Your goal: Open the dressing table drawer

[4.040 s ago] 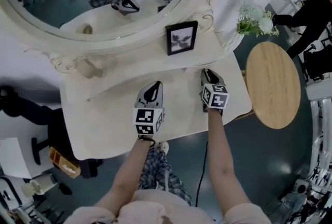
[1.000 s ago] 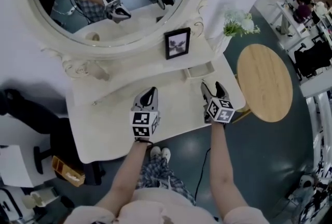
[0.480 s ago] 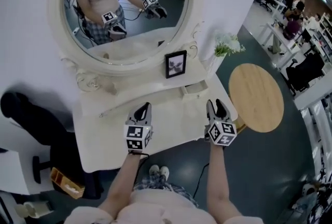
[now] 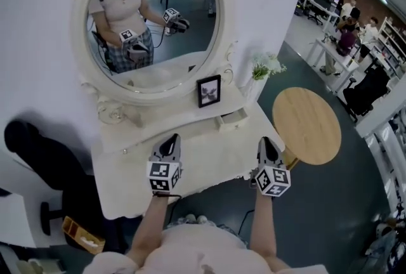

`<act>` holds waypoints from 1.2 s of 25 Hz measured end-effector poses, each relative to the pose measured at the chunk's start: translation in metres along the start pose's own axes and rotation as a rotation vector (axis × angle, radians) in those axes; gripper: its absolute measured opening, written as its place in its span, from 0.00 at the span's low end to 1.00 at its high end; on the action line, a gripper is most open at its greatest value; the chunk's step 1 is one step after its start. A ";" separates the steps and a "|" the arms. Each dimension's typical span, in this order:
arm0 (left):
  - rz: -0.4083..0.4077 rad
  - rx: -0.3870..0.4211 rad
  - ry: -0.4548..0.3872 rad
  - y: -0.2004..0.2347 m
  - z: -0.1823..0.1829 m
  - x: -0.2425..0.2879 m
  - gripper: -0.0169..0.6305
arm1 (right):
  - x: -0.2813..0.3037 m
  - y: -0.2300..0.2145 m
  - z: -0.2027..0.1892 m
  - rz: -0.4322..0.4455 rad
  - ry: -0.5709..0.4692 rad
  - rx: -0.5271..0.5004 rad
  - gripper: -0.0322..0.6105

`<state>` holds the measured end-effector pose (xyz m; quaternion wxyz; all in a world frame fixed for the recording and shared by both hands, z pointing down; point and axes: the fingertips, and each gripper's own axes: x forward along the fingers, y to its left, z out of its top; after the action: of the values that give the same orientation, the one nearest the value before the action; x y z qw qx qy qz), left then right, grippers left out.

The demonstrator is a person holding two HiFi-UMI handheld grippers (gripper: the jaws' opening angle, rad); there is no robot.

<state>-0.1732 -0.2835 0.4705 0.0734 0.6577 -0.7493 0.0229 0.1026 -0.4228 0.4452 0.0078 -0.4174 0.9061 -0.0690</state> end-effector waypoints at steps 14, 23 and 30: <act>0.033 -0.008 -0.039 0.008 0.005 -0.010 0.07 | -0.026 -0.008 0.010 -0.007 -0.031 0.001 0.07; 0.029 -0.021 -0.025 0.002 0.000 -0.014 0.07 | -0.035 -0.015 0.008 -0.027 -0.005 -0.011 0.07; 0.020 -0.022 -0.008 -0.003 -0.010 -0.014 0.07 | -0.040 -0.018 0.001 -0.034 0.014 -0.001 0.07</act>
<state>-0.1673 -0.2685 0.4781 0.0772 0.6495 -0.7564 0.0125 0.1424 -0.4044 0.4451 0.0002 -0.4321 0.8990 -0.0716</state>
